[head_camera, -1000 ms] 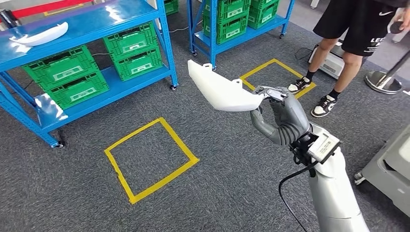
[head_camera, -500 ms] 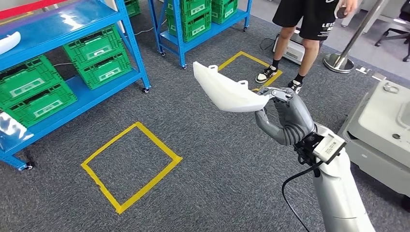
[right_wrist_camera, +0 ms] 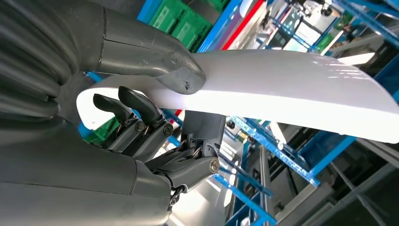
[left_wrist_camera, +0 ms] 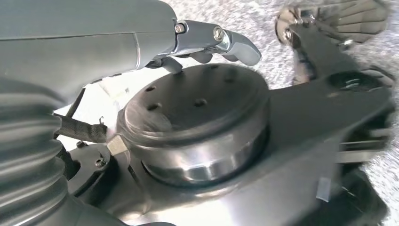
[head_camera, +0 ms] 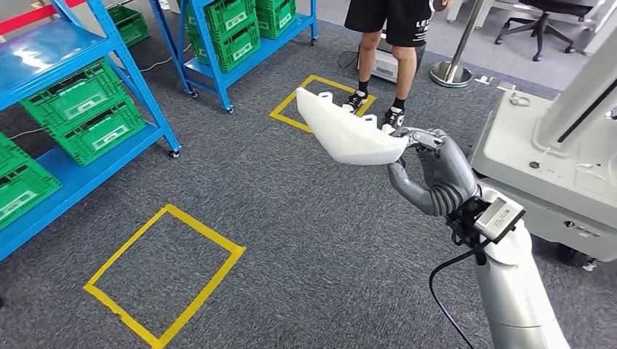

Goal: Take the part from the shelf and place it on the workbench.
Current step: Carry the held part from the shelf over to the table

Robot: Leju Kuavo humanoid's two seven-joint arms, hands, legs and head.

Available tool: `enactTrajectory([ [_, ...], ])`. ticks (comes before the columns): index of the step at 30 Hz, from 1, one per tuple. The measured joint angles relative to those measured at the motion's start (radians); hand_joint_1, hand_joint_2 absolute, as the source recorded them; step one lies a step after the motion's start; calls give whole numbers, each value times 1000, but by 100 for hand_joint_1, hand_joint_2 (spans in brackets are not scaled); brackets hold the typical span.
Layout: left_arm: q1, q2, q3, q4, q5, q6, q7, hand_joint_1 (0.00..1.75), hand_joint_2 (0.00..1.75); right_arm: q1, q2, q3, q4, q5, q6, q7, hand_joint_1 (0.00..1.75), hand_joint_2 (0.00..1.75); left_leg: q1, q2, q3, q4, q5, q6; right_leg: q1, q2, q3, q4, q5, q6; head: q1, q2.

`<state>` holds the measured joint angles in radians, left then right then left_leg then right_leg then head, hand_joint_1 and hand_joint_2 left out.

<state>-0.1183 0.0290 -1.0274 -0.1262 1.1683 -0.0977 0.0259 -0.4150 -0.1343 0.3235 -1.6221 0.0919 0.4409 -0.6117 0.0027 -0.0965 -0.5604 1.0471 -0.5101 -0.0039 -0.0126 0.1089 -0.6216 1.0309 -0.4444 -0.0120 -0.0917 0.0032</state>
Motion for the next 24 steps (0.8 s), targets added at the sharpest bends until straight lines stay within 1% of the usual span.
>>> enactTrajectory([
  [1, -4, 0, -2, 0, 0, 0, 2, 0, 175, -2, 0, 0, 1, 0, -1, -3, 175, 175, -1, -10, 5, -14, -1, 3, -3, 13, -5, -1, 4, 8, -1, 0],
  [2, -8, 0, -3, 0, 0, 0, 4, 0, 175, -4, 0, 0, 2, 0, -1, -4, 175, 175, -3, 1, 8, -18, 1, 6, -6, 27, -9, -5, 9, 17, -1, 0],
  [3, -11, -2, -5, -1, 0, 0, 7, 0, 175, -6, 0, 0, 2, -1, 2, -4, 175, 175, -1, 15, 11, -24, 6, 11, -7, 36, -12, -8, 13, 24, -1, 0],
  [4, -13, -2, -6, -1, 0, 0, 8, 0, 175, -11, 0, 0, 4, -2, 5, -4, 175, 175, 1, 29, 14, -31, 11, 16, -5, 25, -17, -4, 11, 30, 1, 0],
  [5, -14, -3, -6, -1, 1, 0, 7, 0, 175, -20, -1, 0, 8, -5, 9, -2, 175, 175, 4, 45, 16, -38, 15, 21, -1, 0, -30, 17, -3, 35, 4, 0],
  [6, -15, -3, -6, -1, 4, 0, 5, 0, 175, -31, -1, 0, 15, -7, 14, -1, 175, 175, 7, 62, 18, -43, 18, 25, 1, -35, -52, 60, -27, 38, 6, 0],
  [7, -15, -2, -6, -1, 8, 0, 2, 0, 175, -42, 0, 0, 24, -10, 17, -1, 175, 175, 5, 77, 18, -44, 18, 28, 3, -72, -81, 120, -58, 42, 9, 0],
  [8, -14, -3, -6, -1, 13, 0, -1, 0, 175, -50, 0, 0, 34, -12, 19, -1, 175, 175, 4, 94, 17, -42, 17, 29, 2, -91, -112, 185, -86, 45, 9, 0],
  [9, -13, -3, -6, -1, 17, 0, -3, 0, 175, -54, 0, 0, 44, -13, 21, -2, 175, 175, 3, 109, 16, -40, 15, 29, 1, -100, -134, 234, -100, 48, 9, 0],
  [10, -12, -4, -6, 0, 21, 0, -4, 0, 175, -55, 0, 0, 52, -13, 21, -3, 175, 175, 3, 124, 16, -37, 12, 29, 0, -104, -141, 251, -98, 49, 9, 0],
  [11, -11, -5, -6, 0, 23, 0, -4, 0, 175, -57, 0, 0, 59, -13, 22, -6, 175, 175, 3, 138, 15, -33, 9, 27, -1, -109, -127, 228, -79, 49, 9, 0],
  [12, -11, -7, -6, -1, 24, 0, -4, 0, 175, -58, 0, 0, 63, -12, 22, -8, 175, 175, 3, 152, 16, -29, 5, 26, -1, -117, -95, 172, -50, 49, 9, 0],
  [14, -10, -10, -6, 0, 24, 0, -4, 0, 175, -62, 0, 0, 66, -8, 21, -14, 175, 175, -1, 174, 17, -20, -5, 19, 3, -148, -27, 49, -12, 41, 9, 0],
  [15, -9, -10, -6, 0, 23, 1, -4, 0, 175, -62, 0, 1, 67, -4, 20, -15, 175, 175, -3, 183, 18, -18, -9, 14, 5, -158, -9, 16, -6, 34, 8, 0],
  [16, -8, -10, -6, 0, 21, 3, -5, 0, 175, -60, -1, 1, 67, -1, 19, -16, 175, 175, -5, 191, 19, -17, -11, 8, 7, -160, -4, 4, -8, 26, 8, 0],
  [18, -7, -11, -7, 0, 18, 18, -7, 0, 175, -52, -4, 1, 67, 5, 16, -17, 175, 175, -6, 204, 24, -21, -14, -3, 6, -140, -5, 2, -3, 14, 8, 0],
  [19, -7, -12, -7, -1, 18, 29, -9, 0, 175, -48, -6, 1, 66, 6, 15, -18, 175, 175, -5, 196, 25, -18, -19, -9, 4, -131, -4, 0, -1, 9, 8, 0],
  [20, -7, -14, -7, -1, 18, 39, -10, 0, 175, -44, -7, 1, 66, 9, 14, -18, 175, 175, -4, 177, 19, -2, -32, -14, 1, -122, -4, -3, 1, 4, 8, 0],
  [21, -7, -14, -7, -1, 18, 45, -12, 0, 175, -42, -7, 1, 66, 10, 13, -19, 175, 175, -2, 152, 3, 33, -55, -19, -2, -114, -3, -6, 2, -1, 7, 0],
  [22, -6, -15, -7, -1, 18, 49, -13, 0, 175, -39, -7, 0, 66, 12, 12, -20, 175, 175, -1, 126, -22, 89, -85, -21, -3, -105, -3, -6, 3, -4, 7, 0],
  [23, -5, -16, -7, -1, 18, 50, -14, 0, 175, -35, -7, 1, 66, 14, 11, -21, 175, 175, 0, 111, -53, 156, -116, -23, -3, -95, -4, -6, 3, -7, 7, 0],
  [24, -4, -17, -7, -1, 18, 50, -14, 0, 175, -29, -7, 0, 66, 15, 11, -22, 175, 175, 0, 104, -82, 214, -136, -23, -2, -84, -4, -6, 3, -9, 7, 0],
])
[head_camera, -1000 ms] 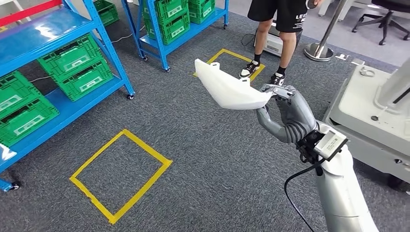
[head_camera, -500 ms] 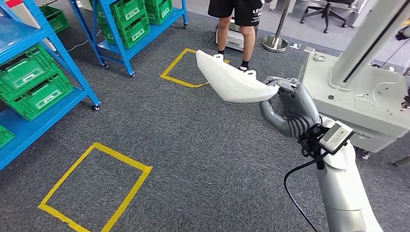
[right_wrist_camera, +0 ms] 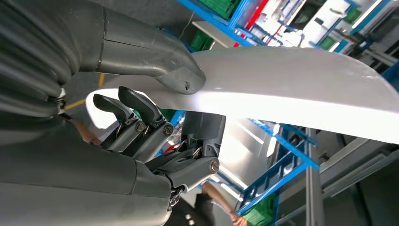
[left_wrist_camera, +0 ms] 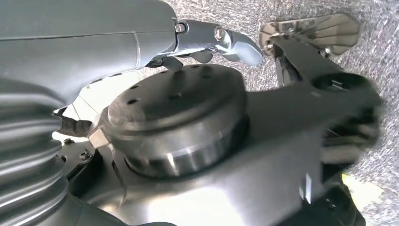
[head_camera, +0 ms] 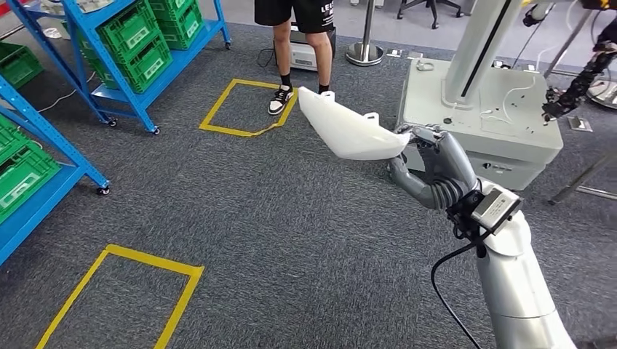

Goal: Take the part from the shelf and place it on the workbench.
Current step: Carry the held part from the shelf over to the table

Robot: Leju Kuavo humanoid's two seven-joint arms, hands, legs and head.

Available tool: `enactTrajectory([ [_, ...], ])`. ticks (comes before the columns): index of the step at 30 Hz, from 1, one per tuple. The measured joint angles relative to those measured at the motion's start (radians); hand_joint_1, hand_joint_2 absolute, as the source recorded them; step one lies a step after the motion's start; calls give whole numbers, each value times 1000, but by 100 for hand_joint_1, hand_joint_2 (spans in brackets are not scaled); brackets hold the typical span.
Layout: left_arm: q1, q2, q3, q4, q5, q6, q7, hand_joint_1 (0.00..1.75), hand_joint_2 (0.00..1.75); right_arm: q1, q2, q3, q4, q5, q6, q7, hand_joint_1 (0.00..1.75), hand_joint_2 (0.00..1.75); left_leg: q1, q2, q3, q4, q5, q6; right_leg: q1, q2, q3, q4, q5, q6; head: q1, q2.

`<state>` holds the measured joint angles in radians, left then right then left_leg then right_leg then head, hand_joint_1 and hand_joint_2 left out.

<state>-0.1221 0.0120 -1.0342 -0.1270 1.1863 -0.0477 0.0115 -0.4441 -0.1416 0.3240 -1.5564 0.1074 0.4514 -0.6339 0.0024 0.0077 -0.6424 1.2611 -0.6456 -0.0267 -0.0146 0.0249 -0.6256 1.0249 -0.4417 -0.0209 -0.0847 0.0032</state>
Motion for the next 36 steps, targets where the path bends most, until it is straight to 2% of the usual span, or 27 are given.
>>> enactTrajectory([
  [1, 1, -1, 0, 0, 0, 0, -1, 0, 175, 6, 0, 0, 0, 2, 0, -1, 175, 175, 0, -3, -18, 33, -3, 1, 1, 12, 0, 1, 0, -1, 0, 0],
  [2, 2, -2, 0, 0, 1, 0, -2, 0, 175, 10, 0, 0, 0, 3, -1, -3, 175, 175, 0, -6, -19, 29, 15, 3, 1, 26, 0, 2, 0, -1, 0, 0],
  [4, 4, -3, 0, 0, 4, 0, -9, 0, 175, 13, 0, 0, -2, 6, -1, -4, 175, 175, 0, -31, 25, -80, 88, 14, 2, 54, 0, 5, 1, 0, 0, 0],
  [5, 4, -2, 0, 1, 5, 0, -13, 0, 175, 13, 0, 0, -4, 7, -2, -4, 175, 175, 0, -59, 51, -142, 117, 21, 2, 67, -2, 6, 2, 3, 0, 0],
  [7, 4, -1, 0, 2, 8, 0, -19, 0, 175, 12, 0, 0, -7, 9, -2, -4, 175, 175, -1, -103, 83, -221, 139, 31, -3, 91, -9, 7, 8, 14, 0, 0],
  [8, 3, 0, 0, 2, 9, 0, -20, 0, 175, 13, 0, 0, -7, 10, -2, -3, 175, 175, -2, -106, 87, -228, 137, 33, -7, 104, -14, 5, 12, 22, -2, 0],
  [9, 3, -2, 0, 1, 10, 0, -21, 0, 175, 14, 0, 0, -8, 10, -2, -1, 175, 175, -3, -95, 91, -235, 140, 34, -9, 118, -17, 1, 17, 31, -3, 0],
  [10, 2, -2, 0, 1, 11, 0, -23, 0, 175, 16, 0, 0, -10, 10, -2, 0, 175, 175, -2, -80, 96, -242, 144, 36, -10, 114, -21, 0, 20, 37, -4, 0],
  [12, 2, -3, 0, 1, 14, 0, -25, 0, 175, 18, -1, 0, -12, 7, 0, 1, 175, 175, 3, -51, 105, -259, 154, 42, -3, 64, -42, 35, -1, 44, -2, 0],
  [14, 4, -3, 0, 1, 19, 0, -27, 0, 175, 20, 0, 0, -13, 4, 4, 0, 175, 175, 4, -20, 107, -262, 156, 48, -2, 1, -99, 149, -59, 49, 1, 0],
  [15, 6, -2, 0, 1, 21, 0, -28, 0, 175, 22, 0, 0, -12, 4, 6, -1, 175, 175, 4, -3, 106, -261, 155, 49, -5, -13, -132, 217, -86, 54, 2, 0],
  [16, 9, -2, 0, 1, 23, 0, -29, 0, 175, 25, 1, 0, -12, 3, 8, -1, 175, 175, 4, 13, 105, -259, 153, 49, -7, -17, -153, 260, -96, 58, 2, 0],
  [17, 12, -2, 0, 1, 25, 0, -30, 0, 175, 26, 1, 0, -11, 3, 9, -2, 175, 175, 5, 28, 105, -258, 151, 48, -10, -19, -157, 270, -91, 61, 2, 0],
  [18, 13, -2, 0, 1, 26, 0, -32, 0, 175, 26, 1, 0, -10, 3, 10, -2, 175, 175, 6, 44, 106, -255, 148, 45, -13, -25, -137, 237, -68, 65, 2, 0],
  [19, 14, -3, 0, 1, 27, 0, -35, 0, 175, 26, 2, 0, -10, 3, 10, -2, 175, 175, 8, 57, 106, -250, 143, 41, -15, -36, -99, 171, -37, 68, 2, 0],
  [21, 15, 1, 0, 1, 28, 0, -42, 0, 175, 25, 2, 0, -10, 3, 12, -1, 175, 175, 7, 79, 103, -236, 131, 29, -15, -73, -29, 51, -1, 64, 2, 0],
  [23, 15, 5, 0, 1, 28, 0, -45, 0, 175, 26, 3, -1, -10, 3, 13, 1, 175, 175, 1, 94, 105, -230, 122, 15, -10, -85, -11, 21, -3, 49, 0, 0],
  [25, 15, 5, 0, 1, 26, 0, -44, 0, 175, 28, 4, -2, -12, 3, 14, 5, 175, 175, 1, 108, 114, -232, 119, 4, -9, -65, -14, 21, 0, 34, -1, 0],
  [26, 15, 5, 0, 1, 24, 0, -43, 0, 175, 29, 3, -4, -13, 3, 14, 5, 175, 175, 3, 102, 115, -230, 113, 0, -11, -55, -15, 20, 1, 28, -1, 0],
  [28, 15, 5, 0, 1, 20, 0, -40, 0, 175, 32, 3, -6, -18, 2, 15, 5, 175, 175, 6, 54, 91, -173, 72, -7, -16, -36, -15, 16, 5, 17, -2, 0],
  [30, 16, 5, 0, 1, 19, 0, -38, 0, 175, 36, 2, -6, -20, 2, 16, 4, 175, 175, 7, 5, 32, -44, 6, -8, -13, -17, -17, 15, 7, 10, -2, 0],
  [31, 17, 4, 0, 1, 19, 0, -37, 0, 175, 40, 2, -7, -20, 2, 17, 3, 175, 175, 7, -2, 1, 18, -16, -7, -10, -6, -19, 15, 7, 8, -2, 0],
  [32, 18, 4, 0, 1, 18, 1, -36, 0, 175, 44, 2, -7, -20, 2, 18, 3, 175, 175, 6, -5, -17, 53, -20, -4, -7, 7, -19, 15, 8, 6, -2, 0],
  [33, 18, 4, 0, 1, 18, 0, -35, 0, 175, 47, 2, -7, -20, 2, 19, 2, 175, 175, 6, -7, -19, 51, -3, 1, -5, 21, -19, 16, 8, 6, -2, 0],
  [34, 19, 4, 0, 1, 18, 1, -34, 0, 175, 48, 2, -7, -20, 2, 19, 2, 175, 175, 5, -11, -3, 10, 30, 7, -4, 36, -19, 16, 9, 7, -2, 0],
  [35, 19, 4, 0, 1, 18, 1, -34, 0, 175, 48, 2, -7, -20, 2, 20, 2, 175, 175, 4, -25, 25, -57, 71, 14, -3, 49, -18, 16, 11, 8, -2, 0],
  [36, 20, 5, 0, 1, 18, 1, -33, 0, 175, 46, 2, -7, -20, 1, 21, 1, 175, 175, 3, -53, 54, -124, 102, 21, -3, 62, -19, 16, 13, 11, -2, 0],
])
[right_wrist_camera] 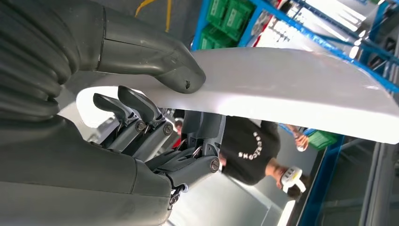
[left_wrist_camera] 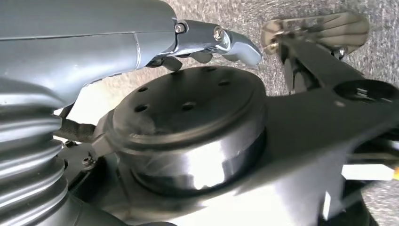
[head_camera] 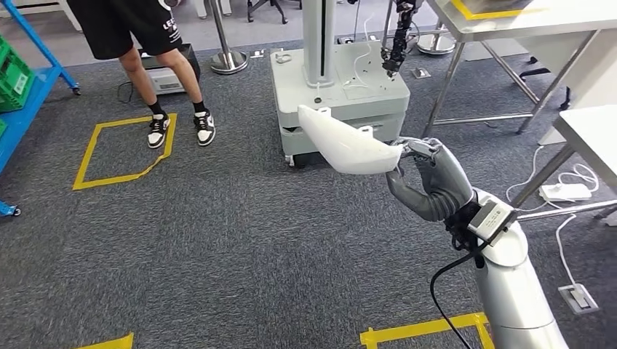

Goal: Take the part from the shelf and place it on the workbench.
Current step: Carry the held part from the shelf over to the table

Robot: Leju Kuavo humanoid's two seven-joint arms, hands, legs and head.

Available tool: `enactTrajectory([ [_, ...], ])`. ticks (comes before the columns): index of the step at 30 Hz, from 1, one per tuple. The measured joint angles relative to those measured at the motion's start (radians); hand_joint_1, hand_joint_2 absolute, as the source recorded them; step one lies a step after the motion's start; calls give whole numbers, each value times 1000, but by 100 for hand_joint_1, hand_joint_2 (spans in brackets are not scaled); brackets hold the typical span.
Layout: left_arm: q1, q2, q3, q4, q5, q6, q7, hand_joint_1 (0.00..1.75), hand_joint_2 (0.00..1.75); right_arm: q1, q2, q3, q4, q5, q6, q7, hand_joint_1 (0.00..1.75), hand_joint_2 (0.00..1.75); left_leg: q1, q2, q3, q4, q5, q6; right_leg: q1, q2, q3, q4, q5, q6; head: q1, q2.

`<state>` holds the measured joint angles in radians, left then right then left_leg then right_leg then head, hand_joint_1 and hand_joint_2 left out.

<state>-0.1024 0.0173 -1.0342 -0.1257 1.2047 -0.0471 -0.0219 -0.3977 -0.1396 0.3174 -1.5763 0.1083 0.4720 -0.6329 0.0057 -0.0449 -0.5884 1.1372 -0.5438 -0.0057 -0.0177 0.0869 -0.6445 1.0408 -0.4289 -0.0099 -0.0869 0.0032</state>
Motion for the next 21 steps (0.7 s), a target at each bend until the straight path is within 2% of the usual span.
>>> enactTrajectory([
  [1, 0, 1, 0, 0, 0, 0, 0, 0, 175, -2, 0, 0, 0, -1, 1, 0, 175, 175, -1, -24, 21, -53, 19, 5, -1, 12, -2, 0, 2, 4, 0, 0],
  [2, -1, 2, 0, 1, 0, 0, 0, 0, 175, -4, 0, 0, 0, -2, 2, 0, 175, 175, -3, -42, 35, -84, 25, 8, -4, 23, -5, 0, 6, 10, 0, 0],
  [3, -2, 3, 0, 1, 0, 0, 0, 0, 175, -5, -1, 0, 0, -3, 3, -1, 175, 175, -5, -49, 40, -95, 23, 10, -7, 35, -9, -3, 10, 18, -1, 0],
  [5, -5, 3, 0, 0, 0, 0, 0, 0, 175, -5, -4, 0, 0, -4, 4, -1, 175, 175, -6, -26, 47, -108, 31, 14, -12, 55, -14, -11, 20, 33, -2, 0],
  [6, -5, 3, 0, 0, 0, 0, 0, 0, 175, -5, -6, -1, 0, -5, 5, -1, 175, 175, -4, -14, 51, -117, 38, 17, -10, 45, -18, -9, 19, 38, -3, 0],
  [7, -5, 3, 0, 0, 0, 0, 0, 0, 175, -6, -8, -1, 0, -6, 5, -1, 175, 175, -2, 1, 54, -126, 44, 21, -6, 18, -31, 12, 5, 41, -2, 0],
  [9, -3, 4, 0, 0, 0, 0, 2, 0, 175, -9, -12, -2, 0, -8, 6, 0, 175, 175, -3, 31, 56, -134, 49, 27, 1, -49, -82, 118, -54, 45, 0, 0],
  [10, -2, 4, 0, 0, 0, 0, 4, 0, 175, -9, -12, -2, 0, -9, 7, 0, 175, 175, -5, 47, 55, -134, 49, 29, 2, -68, -114, 188, -87, 48, 0, 0],
  [11, -2, 4, 0, 0, 0, 0, 6, 0, 175, -8, -12, -2, 0, -9, 7, 0, 175, 175, -6, 63, 54, -133, 48, 30, 2, -75, -137, 241, -106, 51, 0, 0],
  [12, -1, 4, 0, 0, 0, 0, 8, 0, 175, -7, -13, -2, 0, -10, 8, 1, 175, 175, -6, 78, 53, -132, 47, 30, 1, -79, -144, 261, -107, 53, 0, 0],
  [13, -1, 4, 0, 0, 0, 0, 9, 0, 175, -7, -13, -2, 0, -10, 8, 1, 175, 175, -6, 93, 53, -131, 44, 29, 1, -83, -129, 243, -92, 54, 0, 0],
  [14, -2, 4, 0, 0, 0, 0, 9, 0, 175, -7, -14, -2, 0, -10, 8, 1, 175, 175, -6, 107, 54, -128, 41, 27, 1, -94, -94, 185, -64, 53, 0, 0],
  [15, -3, 4, 0, 0, 0, 0, 8, 0, 175, -9, -14, -2, 0, -10, 8, 1, 175, 175, -6, 119, 55, -125, 37, 24, 2, -117, -52, 113, -40, 52, 0, 0],
  [17, -4, 5, 0, 0, 0, 0, 7, 0, 175, -12, -14, -2, 0, -12, 9, 0, 175, 175, -13, 138, 56, -116, 27, 15, 6, -150, 8, 10, -13, 38, -1, 0],
  [18, -5, 5, 0, 0, 0, 0, 6, 0, 175, -13, -14, -2, 0, -13, 9, 0, 175, 175, -16, 146, 57, -114, 23, 11, 9, -154, 16, -5, -13, 28, -2, 0],
  [20, -6, 6, 0, -1, 0, 0, 6, 0, 175, -13, -17, -2, -1, -15, 9, 0, 175, 175, -17, 162, 62, -114, 18, 2, 9, -131, 16, -6, -11, 12, -2, 0],
  [21, -8, 6, 0, -1, 0, 0, 6, 0, 175, -13, -18, -2, -1, -15, 9, 0, 175, 175, -15, 154, 62, -110, 11, -4, 8, -120, 16, -9, -9, 6, -2, 0],
])
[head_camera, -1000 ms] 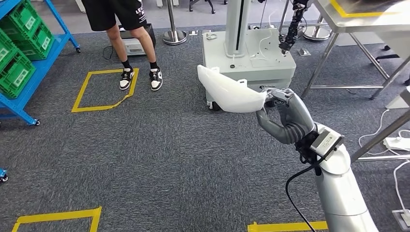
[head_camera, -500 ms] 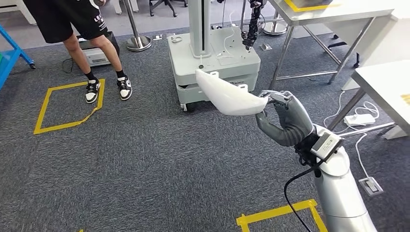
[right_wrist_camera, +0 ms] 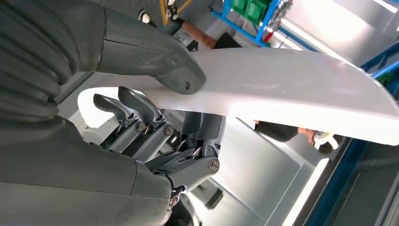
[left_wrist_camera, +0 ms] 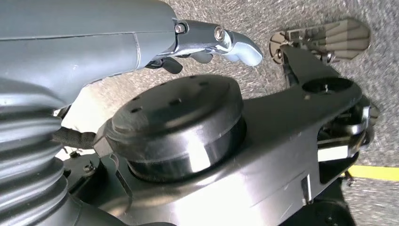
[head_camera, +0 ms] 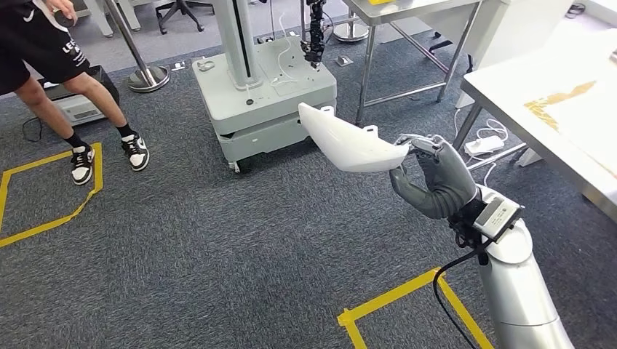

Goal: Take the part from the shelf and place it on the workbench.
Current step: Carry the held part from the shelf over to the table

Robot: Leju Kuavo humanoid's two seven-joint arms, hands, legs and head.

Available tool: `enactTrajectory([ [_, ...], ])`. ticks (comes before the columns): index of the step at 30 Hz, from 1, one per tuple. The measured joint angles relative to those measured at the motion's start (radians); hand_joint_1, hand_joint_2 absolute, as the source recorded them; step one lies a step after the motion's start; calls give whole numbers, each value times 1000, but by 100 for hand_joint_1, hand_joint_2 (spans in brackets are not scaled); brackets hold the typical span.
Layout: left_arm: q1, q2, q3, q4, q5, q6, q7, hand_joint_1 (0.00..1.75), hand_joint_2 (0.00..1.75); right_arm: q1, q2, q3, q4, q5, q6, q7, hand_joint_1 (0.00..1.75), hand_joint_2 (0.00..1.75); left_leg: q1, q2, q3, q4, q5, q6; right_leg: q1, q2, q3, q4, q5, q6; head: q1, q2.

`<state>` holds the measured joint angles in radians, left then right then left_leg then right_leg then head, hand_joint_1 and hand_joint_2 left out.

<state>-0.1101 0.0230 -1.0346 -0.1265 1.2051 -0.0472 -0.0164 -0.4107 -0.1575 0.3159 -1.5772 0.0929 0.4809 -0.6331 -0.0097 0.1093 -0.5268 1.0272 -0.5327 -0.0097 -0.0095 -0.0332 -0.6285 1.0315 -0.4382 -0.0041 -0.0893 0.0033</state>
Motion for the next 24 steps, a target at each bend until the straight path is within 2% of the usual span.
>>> enactTrajectory([
  [2, -1, 0, 0, 0, -1, 0, -1, 0, 175, -2, -1, 0, -1, 0, 0, 0, 175, 175, 5, -49, -25, 59, -39, -10, -5, 19, 2, -6, 4, -10, -1, 0],
  [3, -1, 0, -1, 0, -2, 0, -1, 0, 175, -3, -1, 0, -1, 0, 0, 0, 175, 175, 7, -80, -53, 118, -68, -13, -6, 29, 1, -6, 4, -13, -1, 0],
  [4, 0, 0, -2, 0, -3, 0, 0, 0, 175, -3, -1, 0, -1, 0, 1, 1, 175, 175, 8, -97, -86, 186, -96, -15, -6, 39, 1, -6, 5, -15, -1, 0],
  [5, 1, 0, -3, 0, -5, 0, 0, 0, 175, -3, -1, 0, -1, 0, 1, 1, 175, 175, 8, -103, -115, 242, -112, -16, -6, 51, 1, -5, 4, -15, -1, 0],
  [6, 2, 0, -5, 0, -7, 0, 2, 0, 175, -3, -1, 0, -1, 0, 1, 1, 175, 175, 9, -106, -134, 272, -112, -15, -5, 64, 1, -4, 4, -16, -1, 0],
  [7, 4, 0, -7, 0, -8, 0, 3, 0, 175, -3, -1, 0, -1, 0, 2, 2, 175, 175, 9, -108, -134, 263, -90, -14, -5, 78, 1, -3, 4, -16, -1, 0],
  [8, 5, 0, -8, 0, -9, 0, 5, 0, 175, -3, -1, 0, -1, 0, 2, 2, 175, 175, 10, -114, -119, 219, -54, -12, -5, 92, 1, -1, 4, -15, -1, 0],
  [9, 6, 1, -9, 0, -10, 0, 6, 0, 175, -3, -1, 0, -1, 0, 2, 2, 175, 175, 12, -129, -95, 155, -15, -9, -6, 106, 1, 0, 4, -14, -1, 0],
  [10, 6, 2, -11, 0, -11, 0, 7, 0, 175, -4, -1, 0, -1, -1, 2, 2, 175, 175, 15, -155, -72, 93, 14, -7, -6, 118, -1, 2, 4, -11, -1, 0],
  [12, 6, 3, -14, 0, -12, 0, 11, 0, 175, -7, -1, 0, 0, -2, 2, 2, 175, 175, 17, -194, -42, 23, 31, -3, -9, 142, -10, 4, 9, 2, -1, 0],
  [13, 5, 4, -16, 1, -13, 0, 15, 0, 175, -7, -1, 0, 0, -3, 2, 3, 175, 175, 15, -197, -38, 16, 28, 0, -12, 155, -14, 2, 14, 11, 0, 0],
  [14, 4, 4, -16, 1, -13, 0, 18, 0, 175, -6, -2, 0, 0, -3, 2, 3, 175, 175, 14, -186, -34, 11, 30, 5, -15, 166, -18, -1, 19, 19, 0, 0],
  [15, 4, 4, -17, 1, -13, 0, 22, 0, 175, -5, -2, 0, 1, -3, 2, 3, 175, 175, 14, -173, -32, 6, 34, 12, -15, 157, -22, -1, 21, 24, 0, 0],
  [16, 4, 4, -17, 1, -13, 0, 25, 0, 175, -5, -4, 0, 1, -3, 2, 3, 175, 175, 14, -159, -30, 1, 39, 20, -13, 133, -29, 9, 14, 28, 0, 0],
  [17, 6, 5, -17, 1, -13, 0, 26, 0, 175, -6, -5, 0, 2, -3, 2, 3, 175, 175, 14, -146, -29, -4, 42, 26, -10, 101, -44, 38, -5, 30, 1, 0],
  [18, 7, 6, -17, 1, -13, 0, 27, 0, 175, -7, -6, 1, 2, -4, 2, 3, 175, 175, 12, -132, -29, -6, 44, 31, -7, 66, -66, 86, -32, 31, 1, 0],
  [19, 8, 7, -17, 1, -13, 0, 27, 0, 175, -8, -6, 1, 4, -4, 2, 3, 175, 175, 9, -118, -30, -6, 44, 34, -6, 47, -96, 152, -65, 33, 1, 0],
  [20, 9, 8, -17, 2, -13, 0, 27, 0, 175, -8, -6, 1, 6, -4, 2, 3, 175, 175, 7, -103, -32, -4, 44, 36, -6, 41, -125, 217, -92, 34, 1, 0],
  [21, 10, 8, -17, 2, -12, 0, 27, 0, 175, -8, -6, 1, 9, -4, 2, 3, 175, 175, 5, -88, -34, -3, 43, 37, -7, 40, -142, 259, -103, 35, 1, 0],
  [22, 10, 8, -17, 2, -12, 0, 27, 0, 175, -7, -6, 1, 11, -4, 2, 3, 175, 175, 4, -73, -35, -1, 42, 38, -7, 38, -142, 269, -99, 36, 1, 0],
  [23, 10, 8, -17, 2, -11, 0, 27, 0, 175, -8, -6, 1, 13, -4, 2, 3, 175, 175, 4, -59, -36, 1, 41, 38, -6, 33, -118, 232, -78, 35, 1, 0],
  [24, 9, 7, -17, 2, -11, 0, 26, 0, 175, -9, -6, 1, 15, -6, 2, 3, 175, 175, 4, -46, -36, 4, 39, 36, -6, 17, -77, 166, -51, 34, 1, 0],
])
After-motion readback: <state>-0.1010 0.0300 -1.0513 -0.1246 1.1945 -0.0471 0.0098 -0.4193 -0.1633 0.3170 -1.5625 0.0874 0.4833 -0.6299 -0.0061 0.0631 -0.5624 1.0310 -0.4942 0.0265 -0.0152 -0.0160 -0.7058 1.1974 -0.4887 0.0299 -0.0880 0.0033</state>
